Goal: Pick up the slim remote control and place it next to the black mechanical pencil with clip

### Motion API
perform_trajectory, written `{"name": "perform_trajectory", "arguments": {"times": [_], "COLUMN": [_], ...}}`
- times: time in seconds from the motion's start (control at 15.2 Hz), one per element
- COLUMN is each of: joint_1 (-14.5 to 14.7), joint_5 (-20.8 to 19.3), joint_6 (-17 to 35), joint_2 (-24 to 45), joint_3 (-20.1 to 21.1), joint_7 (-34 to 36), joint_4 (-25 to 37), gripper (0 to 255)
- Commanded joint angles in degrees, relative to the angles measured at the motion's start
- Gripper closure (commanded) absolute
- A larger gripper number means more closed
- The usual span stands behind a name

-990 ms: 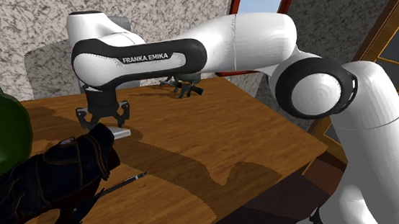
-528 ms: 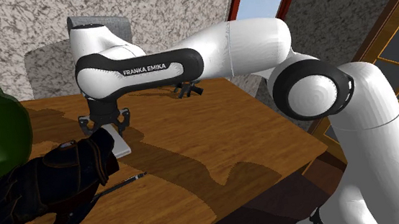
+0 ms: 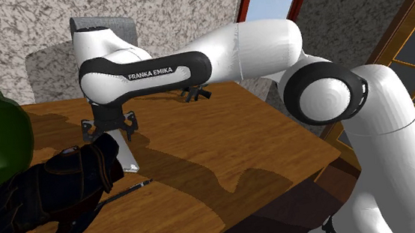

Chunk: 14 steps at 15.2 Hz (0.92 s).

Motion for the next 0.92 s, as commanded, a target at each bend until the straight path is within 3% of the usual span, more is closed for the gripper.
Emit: {"name": "perform_trajectory", "arguments": {"times": [0.0, 0.33, 0.86], "joint_1": [0.0, 0.4, 0.4], "joint_5": [0.0, 0.3, 0.3], "joint_6": [0.0, -6.8, -6.8], "joint_2": [0.0, -0.7, -0.7], "joint_3": [0.0, 0.2, 0.2], "joint_7": [0.0, -0.4, -0.4], "joint_4": [-0.1, 6.1, 6.1], "gripper": [0, 0, 0]}}
